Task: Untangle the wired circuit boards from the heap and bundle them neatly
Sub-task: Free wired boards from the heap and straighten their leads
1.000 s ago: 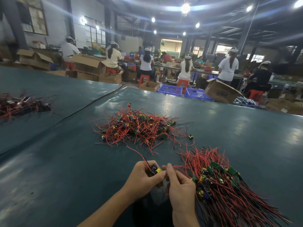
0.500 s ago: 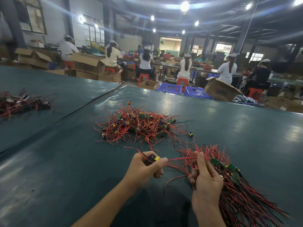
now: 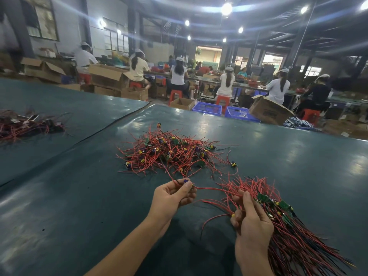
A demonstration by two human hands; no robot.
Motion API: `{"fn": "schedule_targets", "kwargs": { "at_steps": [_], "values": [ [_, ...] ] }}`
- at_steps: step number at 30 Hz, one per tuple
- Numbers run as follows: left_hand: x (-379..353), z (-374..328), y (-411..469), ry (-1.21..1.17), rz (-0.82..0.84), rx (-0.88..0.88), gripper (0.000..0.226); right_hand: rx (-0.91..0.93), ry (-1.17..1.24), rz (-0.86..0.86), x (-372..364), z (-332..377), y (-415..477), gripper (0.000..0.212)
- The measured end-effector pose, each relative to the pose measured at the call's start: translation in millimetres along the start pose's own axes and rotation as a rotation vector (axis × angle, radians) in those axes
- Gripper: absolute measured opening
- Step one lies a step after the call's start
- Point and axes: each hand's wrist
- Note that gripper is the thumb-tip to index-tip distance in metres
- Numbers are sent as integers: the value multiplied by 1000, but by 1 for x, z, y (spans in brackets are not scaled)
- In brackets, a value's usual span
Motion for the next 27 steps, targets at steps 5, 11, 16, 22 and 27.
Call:
{"fn": "schedule_targets", "kwargs": {
  "at_steps": [5,11,16,22,27],
  "values": [
    [4,-3,2,-99,-128,-24,19,-32,-60,57,-1,-2,-2,17],
    [18,-12,15,-416,-255,116,24,14,-194,174,-2,-5,-8,25],
    [15,-14,14,-340,41,258,21,-115,-81,113,-4,-5,-7,25],
    [-2,-16,-3,-185,364,441,37,-194,-307,233,-13,-15,-22,38],
    [-2,-15,-10,-113,537,462,35,-179,-320,213,-25,-24,-30,17]
  ]
}}
Point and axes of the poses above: each hand's wrist, its own y-axis towards the middle knuckle, its own x-axis out of the back of the hand, z = x × y, and after that the axes turned 15 degrees about -x, right-handed
